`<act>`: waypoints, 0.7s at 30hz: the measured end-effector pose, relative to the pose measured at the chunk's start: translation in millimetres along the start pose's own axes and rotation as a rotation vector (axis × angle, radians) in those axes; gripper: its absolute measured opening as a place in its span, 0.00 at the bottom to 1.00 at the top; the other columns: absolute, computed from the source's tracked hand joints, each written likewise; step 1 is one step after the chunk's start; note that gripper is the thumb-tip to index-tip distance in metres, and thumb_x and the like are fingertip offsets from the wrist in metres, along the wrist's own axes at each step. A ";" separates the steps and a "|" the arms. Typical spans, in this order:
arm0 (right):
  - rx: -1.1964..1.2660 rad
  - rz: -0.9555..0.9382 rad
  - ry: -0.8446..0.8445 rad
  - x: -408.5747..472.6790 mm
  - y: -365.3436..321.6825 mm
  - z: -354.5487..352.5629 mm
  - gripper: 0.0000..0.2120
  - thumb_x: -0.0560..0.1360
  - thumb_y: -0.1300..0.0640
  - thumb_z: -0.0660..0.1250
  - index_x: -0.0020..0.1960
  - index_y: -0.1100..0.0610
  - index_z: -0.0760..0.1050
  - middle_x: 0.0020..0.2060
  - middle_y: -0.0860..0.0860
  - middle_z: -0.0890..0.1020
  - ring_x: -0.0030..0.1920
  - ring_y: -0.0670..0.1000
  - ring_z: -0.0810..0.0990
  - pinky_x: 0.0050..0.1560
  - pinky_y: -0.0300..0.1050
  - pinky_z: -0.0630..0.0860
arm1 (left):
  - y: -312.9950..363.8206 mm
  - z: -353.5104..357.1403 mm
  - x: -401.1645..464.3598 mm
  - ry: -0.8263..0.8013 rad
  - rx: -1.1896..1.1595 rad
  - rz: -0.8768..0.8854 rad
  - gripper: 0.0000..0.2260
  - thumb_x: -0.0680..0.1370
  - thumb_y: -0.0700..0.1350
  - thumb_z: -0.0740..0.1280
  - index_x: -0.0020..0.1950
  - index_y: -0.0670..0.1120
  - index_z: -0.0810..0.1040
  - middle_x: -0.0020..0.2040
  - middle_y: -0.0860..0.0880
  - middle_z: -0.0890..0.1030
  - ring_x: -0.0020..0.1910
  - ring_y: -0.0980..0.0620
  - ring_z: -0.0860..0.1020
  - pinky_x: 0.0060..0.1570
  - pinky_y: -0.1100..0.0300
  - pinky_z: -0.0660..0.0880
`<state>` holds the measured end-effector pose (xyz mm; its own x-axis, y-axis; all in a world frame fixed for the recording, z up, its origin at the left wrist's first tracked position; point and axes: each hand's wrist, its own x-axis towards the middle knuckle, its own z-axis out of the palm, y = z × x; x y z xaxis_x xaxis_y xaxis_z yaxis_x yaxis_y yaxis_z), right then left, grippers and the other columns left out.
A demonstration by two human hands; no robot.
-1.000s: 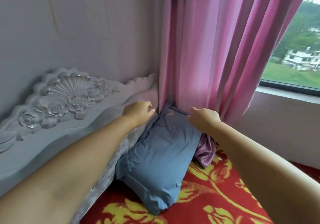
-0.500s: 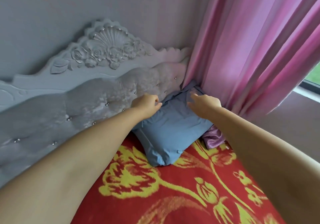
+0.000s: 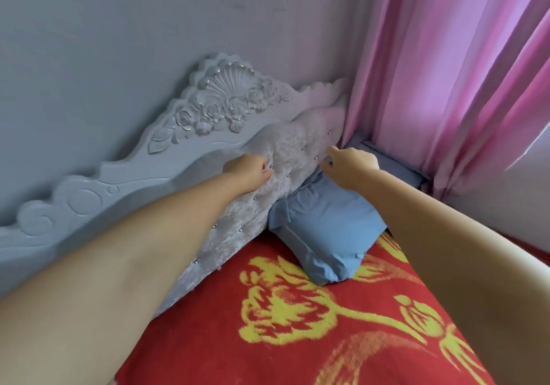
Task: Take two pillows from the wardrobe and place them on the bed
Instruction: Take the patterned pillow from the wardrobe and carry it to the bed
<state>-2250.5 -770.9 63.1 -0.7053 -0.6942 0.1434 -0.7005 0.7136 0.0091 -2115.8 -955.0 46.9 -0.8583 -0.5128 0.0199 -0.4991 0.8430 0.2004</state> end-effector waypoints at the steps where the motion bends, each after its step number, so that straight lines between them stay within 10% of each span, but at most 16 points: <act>1: 0.029 0.007 0.017 -1.6 1.4 -1.1 0.18 0.80 0.46 0.52 0.63 0.55 0.67 0.52 0.59 0.80 0.50 0.61 0.79 0.40 0.47 0.66 | 0.2 -3.8 -1.7 -0.007 0.027 0.001 0.14 0.78 0.54 0.59 0.49 0.45 0.77 0.47 0.45 0.81 0.47 0.44 0.78 0.43 0.56 0.70; 21: -0.080 -0.280 -0.225 -185.7 99.9 41.7 0.19 0.81 0.46 0.51 0.65 0.57 0.65 0.46 0.57 0.79 0.39 0.57 0.72 0.32 0.44 0.63 | 158.8 107.2 -195.6 0.033 0.043 -0.248 0.14 0.79 0.54 0.59 0.55 0.46 0.77 0.56 0.43 0.80 0.55 0.41 0.77 0.49 0.52 0.73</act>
<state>-2194.0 -574.6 -3.9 -0.4997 -0.8608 -0.0964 -0.8655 0.4917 0.0955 -2040.0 -703.4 -30.2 -0.7049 -0.7093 0.0073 -0.6992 0.6965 0.1614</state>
